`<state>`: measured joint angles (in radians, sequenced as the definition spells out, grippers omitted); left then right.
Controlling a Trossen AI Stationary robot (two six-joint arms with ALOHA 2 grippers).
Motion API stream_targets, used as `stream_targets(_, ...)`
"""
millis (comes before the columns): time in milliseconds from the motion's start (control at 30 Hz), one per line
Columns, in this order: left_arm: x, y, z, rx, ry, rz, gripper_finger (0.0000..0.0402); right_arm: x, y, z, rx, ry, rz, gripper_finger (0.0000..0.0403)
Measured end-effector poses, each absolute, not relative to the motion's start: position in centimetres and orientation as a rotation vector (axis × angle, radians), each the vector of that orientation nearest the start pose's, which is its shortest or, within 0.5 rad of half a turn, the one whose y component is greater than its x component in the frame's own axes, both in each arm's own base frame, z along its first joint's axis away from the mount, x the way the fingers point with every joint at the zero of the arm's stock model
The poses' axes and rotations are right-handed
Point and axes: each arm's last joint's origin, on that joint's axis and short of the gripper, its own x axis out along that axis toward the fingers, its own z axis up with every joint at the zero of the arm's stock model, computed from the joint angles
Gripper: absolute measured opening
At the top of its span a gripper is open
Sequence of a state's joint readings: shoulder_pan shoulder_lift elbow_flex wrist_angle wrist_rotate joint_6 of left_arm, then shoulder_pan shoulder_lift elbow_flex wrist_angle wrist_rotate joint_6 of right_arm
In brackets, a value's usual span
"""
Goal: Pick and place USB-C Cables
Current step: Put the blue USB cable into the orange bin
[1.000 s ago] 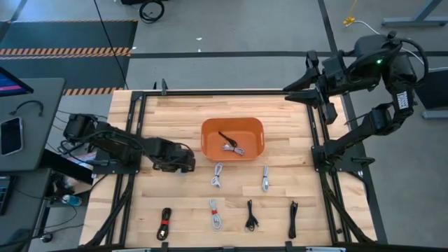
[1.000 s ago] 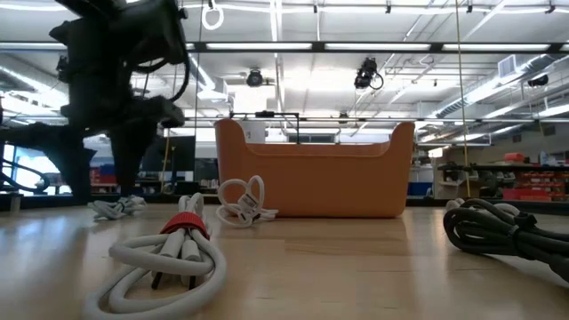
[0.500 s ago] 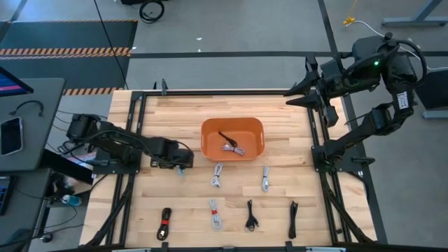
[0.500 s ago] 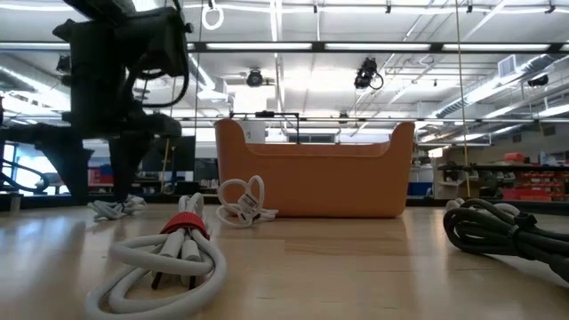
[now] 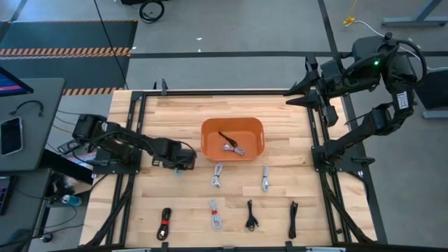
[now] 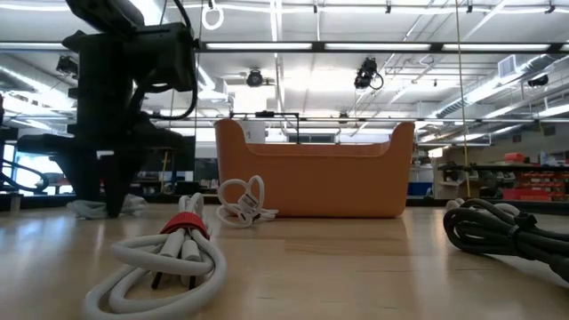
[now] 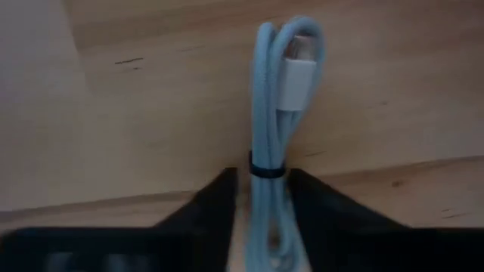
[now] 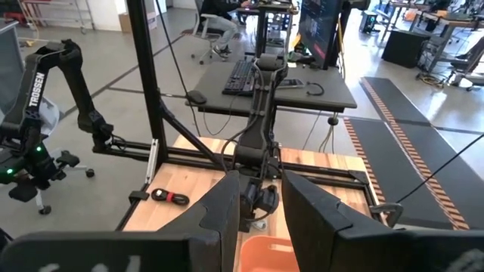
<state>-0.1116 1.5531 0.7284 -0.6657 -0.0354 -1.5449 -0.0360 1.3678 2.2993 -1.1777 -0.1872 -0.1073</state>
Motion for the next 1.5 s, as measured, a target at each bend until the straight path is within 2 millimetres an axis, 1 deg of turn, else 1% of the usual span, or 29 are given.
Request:
stream_targets(67,23.2,-2.2,13.5,-1.105,1.208,1.019,0.0047,15.8,0.0,57.1,-0.081,0.236,0.162,0.0107)
stream_targets(100,23.2,-2.0,13.6,-1.099,1.212,1.001,0.0029,15.8,0.0,57.1,-0.083,0.236,0.162,0.0107)
stream_targets(200,23.5,-1.3,14.5,-1.086,1.200,0.943,0.0024,15.8,0.0,57.1,-0.089,0.234,0.161,0.0107)
stream_targets(267,24.3,-0.6,16.2,-1.081,1.148,0.880,0.0024,15.8,-0.1,57.1,-0.090,0.235,0.150,0.0107)
stream_targets(333,24.8,0.1,18.3,-1.033,1.121,0.828,0.0024,15.8,-0.1,57.1,-0.092,0.235,0.134,0.0107)
stream_targets(433,25.7,1.4,22.5,-0.899,1.052,0.808,0.0024,15.8,-0.1,57.1,-0.093,0.234,0.127,0.0107)
stream_targets(533,26.2,2.8,27.5,-0.699,1.008,0.793,0.0024,15.8,-0.1,57.2,-0.094,0.227,0.127,0.0107)
stream_targets(633,27.0,4.3,31.9,-0.487,0.930,0.683,0.0024,15.8,-0.1,57.2,-0.097,0.227,0.127,0.0107)
stream_targets(700,27.7,5.4,34.0,-0.383,0.878,0.625,0.0024,15.8,-0.1,57.2,-0.107,0.226,0.128,0.0107)
stream_targets(800,28.9,7.1,35.8,-0.236,0.854,0.554,0.0024,15.9,-0.1,57.3,-0.109,0.220,0.128,0.0107)
stream_targets(867,29.9,8.1,36.0,-0.156,0.884,0.448,0.0024,15.9,-0.1,57.4,-0.109,0.206,0.126,0.0107)
stream_targets(933,31.1,9.0,35.3,-0.115,0.923,0.321,0.0024,15.9,-0.1,57.5,-0.099,0.194,0.125,0.0107)
stream_targets(1033,33.0,9.7,33.1,-0.091,0.985,0.106,0.0024,15.9,-0.2,57.6,-0.080,0.185,0.116,0.0107)
stream_targets(1133,34.9,10.1,30.0,-0.070,1.054,-0.053,0.0024,15.9,-0.2,57.7,-0.058,0.182,0.092,0.0107)
stream_targets(1233,36.6,9.8,27.2,-0.016,1.115,-0.148,0.0024,15.9,-0.3,57.7,-0.038,0.183,0.074,0.0107)
stream_targets(1300,37.5,9.4,25.7,0.020,1.136,-0.192,0.0024,16.0,-0.3,57.7,-0.028,0.183,0.062,0.0107)
stream_targets(1400,38.7,8.6,24.3,0.065,1.132,-0.253,0.0024,16.0,-0.3,57.7,-0.013,0.183,0.060,0.0107)
stream_targets(1500,39.8,8.2,23.1,0.079,1.110,-0.276,0.0024,16.0,-0.3,57.7,-0.013,0.182,0.060,0.0107)
